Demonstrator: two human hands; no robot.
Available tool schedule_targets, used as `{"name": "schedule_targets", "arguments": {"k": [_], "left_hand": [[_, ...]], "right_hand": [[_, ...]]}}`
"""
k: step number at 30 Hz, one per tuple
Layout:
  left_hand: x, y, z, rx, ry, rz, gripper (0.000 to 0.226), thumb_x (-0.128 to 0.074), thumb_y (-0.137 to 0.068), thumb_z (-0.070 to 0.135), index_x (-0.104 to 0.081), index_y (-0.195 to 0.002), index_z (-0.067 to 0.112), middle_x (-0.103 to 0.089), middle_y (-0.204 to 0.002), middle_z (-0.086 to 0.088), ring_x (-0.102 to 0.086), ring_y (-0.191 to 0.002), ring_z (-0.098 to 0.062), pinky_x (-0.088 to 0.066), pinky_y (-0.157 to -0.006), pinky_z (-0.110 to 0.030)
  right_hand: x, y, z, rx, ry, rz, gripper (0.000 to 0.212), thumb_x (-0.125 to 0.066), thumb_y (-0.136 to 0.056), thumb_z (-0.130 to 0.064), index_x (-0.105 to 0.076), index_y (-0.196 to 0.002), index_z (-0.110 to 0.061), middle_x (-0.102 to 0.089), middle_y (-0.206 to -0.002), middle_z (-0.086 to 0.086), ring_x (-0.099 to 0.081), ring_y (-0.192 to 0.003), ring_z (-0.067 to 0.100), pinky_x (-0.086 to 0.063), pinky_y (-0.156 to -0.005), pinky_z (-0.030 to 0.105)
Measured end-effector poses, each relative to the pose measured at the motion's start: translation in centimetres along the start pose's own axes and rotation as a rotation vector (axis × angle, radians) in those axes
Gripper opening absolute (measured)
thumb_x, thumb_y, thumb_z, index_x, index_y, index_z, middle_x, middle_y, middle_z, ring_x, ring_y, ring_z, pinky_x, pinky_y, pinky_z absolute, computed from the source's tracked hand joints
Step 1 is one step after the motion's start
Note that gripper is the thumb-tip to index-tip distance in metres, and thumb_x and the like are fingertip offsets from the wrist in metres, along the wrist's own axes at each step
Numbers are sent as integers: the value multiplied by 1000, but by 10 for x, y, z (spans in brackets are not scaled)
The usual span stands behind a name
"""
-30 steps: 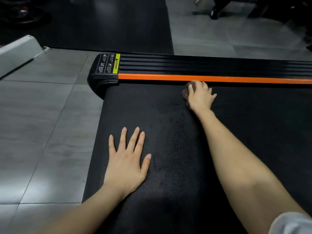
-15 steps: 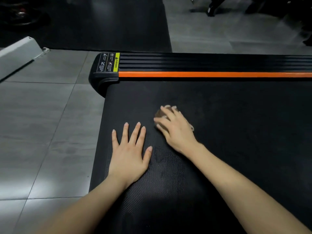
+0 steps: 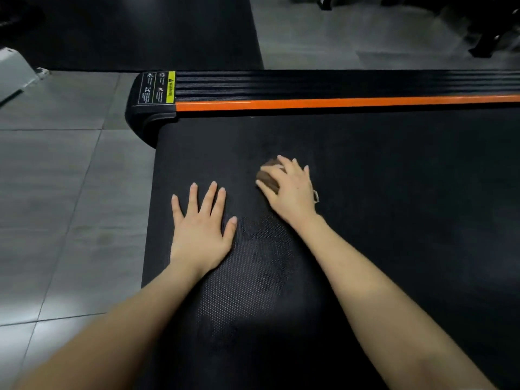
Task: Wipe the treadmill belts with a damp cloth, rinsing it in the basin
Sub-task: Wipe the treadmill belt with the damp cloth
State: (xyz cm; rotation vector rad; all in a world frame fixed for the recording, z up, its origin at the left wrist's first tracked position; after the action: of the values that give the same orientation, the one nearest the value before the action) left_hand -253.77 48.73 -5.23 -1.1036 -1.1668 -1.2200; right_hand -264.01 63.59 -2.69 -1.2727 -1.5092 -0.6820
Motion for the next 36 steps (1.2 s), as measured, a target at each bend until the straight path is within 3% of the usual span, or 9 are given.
{"name": "schedule_targets", "arguments": {"k": [8, 15, 17, 20, 22, 26, 28, 32, 36], "left_hand": [[-1, 0, -1, 10, -14, -11, 76, 1, -87, 58, -12, -152, 21, -8, -160, 2, 1, -146, -31, 1, -115, -57], [3, 3, -1, 9, 37, 18, 64, -20, -97, 53, -18, -152, 18, -13, -159, 1, -2, -146, -31, 0, -115, -57], [4, 2, 0, 9, 39, 4, 63, -20, -98, 52, -19, -151, 18, -14, -159, 0, -2, -146, -31, -1, -115, -56], [5, 8, -1, 32, 80, -8, 60, -22, -99, 49, -24, -151, 19, -17, -158, -2, -5, -146, -31, -2, -115, -56], [5, 25, 1, 16, 93, -13, 57, -21, -99, 47, -26, -150, 21, -18, -158, -3, -7, -146, -31, -2, -115, -57], [4, 86, -5, -84, 87, -14, 64, -14, -93, 52, -35, -146, 25, -27, -155, -5, -17, -145, -30, -9, -112, -62], [2, 108, -14, -88, 113, -25, 63, -15, -92, 53, -39, -144, 27, -30, -154, -3, -18, -145, -26, -12, -109, -65], [-1, 117, -33, 117, 226, -5, 68, -21, -88, 61, -26, -149, 29, -16, -159, -3, -6, -147, -23, -5, -112, -60], [-10, 128, -67, 543, 537, 2, 66, -31, -99, 49, -13, -152, 16, -12, -158, -16, -11, -144, -35, -14, -114, -51]], "right_hand": [[36, 203, -26, 483, 7, -116, 32, -58, -83, -39, -57, -114, -33, -54, -134, 7, -50, -122, 37, -37, -102, 57], [94, 223, 123, -264, -7, 102, 28, -73, -80, -16, -71, -108, -23, -51, -137, 11, -44, -126, 43, -40, -98, 60], [91, 226, 92, -245, 21, 157, 22, -73, -80, -18, -74, -102, -22, -56, -132, 12, -49, -119, 48, -42, -96, 60], [63, 235, 6, 46, -34, 109, 19, -63, -79, -28, -74, -94, -23, -61, -124, 12, -52, -106, 49, -40, -95, 56], [45, 248, -35, 182, -124, 13, 22, -62, -80, -30, -73, -98, -25, -57, -131, 10, -48, -115, 49, -33, -102, 57], [50, 258, -4, 227, -100, -95, 29, -67, -79, -23, -71, -108, -25, -51, -138, 8, -42, -126, 46, -26, -103, 59], [67, 259, 41, 72, -102, -77, 34, -70, -78, -14, -70, -110, -24, -49, -139, 11, -40, -128, 47, -28, -103, 62], [78, 260, 55, -162, -116, 18, 32, -73, -79, -11, -70, -110, -22, -49, -139, 12, -38, -128, 49, -32, -103, 63], [40, 276, -49, 341, -142, -94, 31, -60, -82, -27, -63, -112, -30, -50, -138, 10, -42, -126, 44, -27, -100, 66]]}}
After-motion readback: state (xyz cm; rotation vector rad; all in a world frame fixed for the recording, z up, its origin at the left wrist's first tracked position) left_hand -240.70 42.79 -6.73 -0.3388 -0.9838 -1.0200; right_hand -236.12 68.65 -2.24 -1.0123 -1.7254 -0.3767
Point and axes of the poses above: each hand's wrist, its own y-axis away from the middle knuckle, its own x-axis out of the back of the hand, z = x × y, the point moved 8 cm from there along -y, towards the middle knuckle
